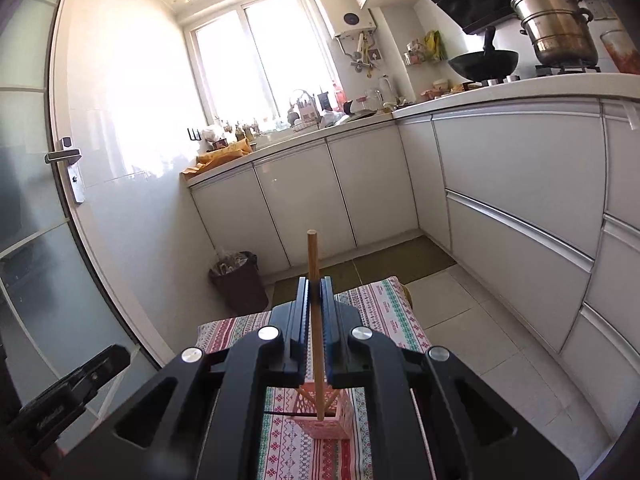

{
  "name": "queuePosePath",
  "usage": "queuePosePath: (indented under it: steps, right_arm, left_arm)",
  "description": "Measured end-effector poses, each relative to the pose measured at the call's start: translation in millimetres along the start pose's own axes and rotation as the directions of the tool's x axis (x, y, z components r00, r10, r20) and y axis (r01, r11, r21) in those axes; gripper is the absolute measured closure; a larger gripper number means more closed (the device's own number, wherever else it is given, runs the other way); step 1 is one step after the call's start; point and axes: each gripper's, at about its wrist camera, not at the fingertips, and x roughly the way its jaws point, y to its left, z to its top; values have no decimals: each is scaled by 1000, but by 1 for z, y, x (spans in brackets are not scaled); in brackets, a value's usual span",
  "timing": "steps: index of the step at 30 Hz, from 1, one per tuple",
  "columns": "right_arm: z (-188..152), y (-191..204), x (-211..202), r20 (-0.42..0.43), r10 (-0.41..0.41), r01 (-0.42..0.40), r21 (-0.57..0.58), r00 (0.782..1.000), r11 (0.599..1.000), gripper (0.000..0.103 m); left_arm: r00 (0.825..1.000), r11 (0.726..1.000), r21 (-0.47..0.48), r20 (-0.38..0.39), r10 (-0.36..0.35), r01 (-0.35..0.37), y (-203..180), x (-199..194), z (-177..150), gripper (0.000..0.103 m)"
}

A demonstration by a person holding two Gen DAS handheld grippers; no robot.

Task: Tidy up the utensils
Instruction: 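Carry the chopsticks over the pink holder and open both tools to drop them in, then grasp more bamboo chopsticks with the left tool while the right tool grasps one too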

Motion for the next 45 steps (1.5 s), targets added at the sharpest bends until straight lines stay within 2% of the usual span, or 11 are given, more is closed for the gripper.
queuePosePath:
  steps: [14,15,16,18,27,30,33,34,38,42,45]
  right_arm:
    - [-23,19,81,-20,-30,28,-73,999,997,96]
    - [-25,20,85,-27,-34,32,-74,999,997,88]
    - [-26,19,88,-32,-40,37,-74,999,997,54]
    - [-25,18,82,3,-34,34,-54,999,998,20]
    - [4,12,17,152,-47,53,-34,987,998,14]
    - [5,4,-3,148,-49,53,-19,988,998,11]
    - [-2,-9,-25,144,-51,51,8,988,999,6]
    - [-6,-14,-32,127,-54,52,17,990,998,6]
    - [-34,-35,-51,10,-96,96,40,995,995,6]
    - [-76,-59,-57,-189,-116,136,97,975,986,6]
    - [-119,-81,-59,-330,-133,193,155,935,969,6]
  left_arm:
    - [998,996,-71,-40,56,-59,46,-5,-10,84]
    - [997,995,-74,-41,61,-64,47,-5,-9,84]
    - [997,995,-78,-41,63,-66,49,-4,-9,84]
    - [997,994,-84,-39,66,-69,52,-5,-8,84]
    - [998,996,-71,-46,45,-48,41,-13,-10,75]
    - [997,998,-52,-70,37,-40,34,-13,-15,65]
    - [994,999,-38,-109,18,-23,27,-10,-22,39]
    - [993,999,-34,-120,11,-16,24,-9,-25,25]
    - [982,1000,15,-190,16,-13,11,-1,-36,8]
    - [962,999,45,-271,26,-14,4,13,-48,7]
    - [927,998,56,-374,14,7,0,35,-60,7]
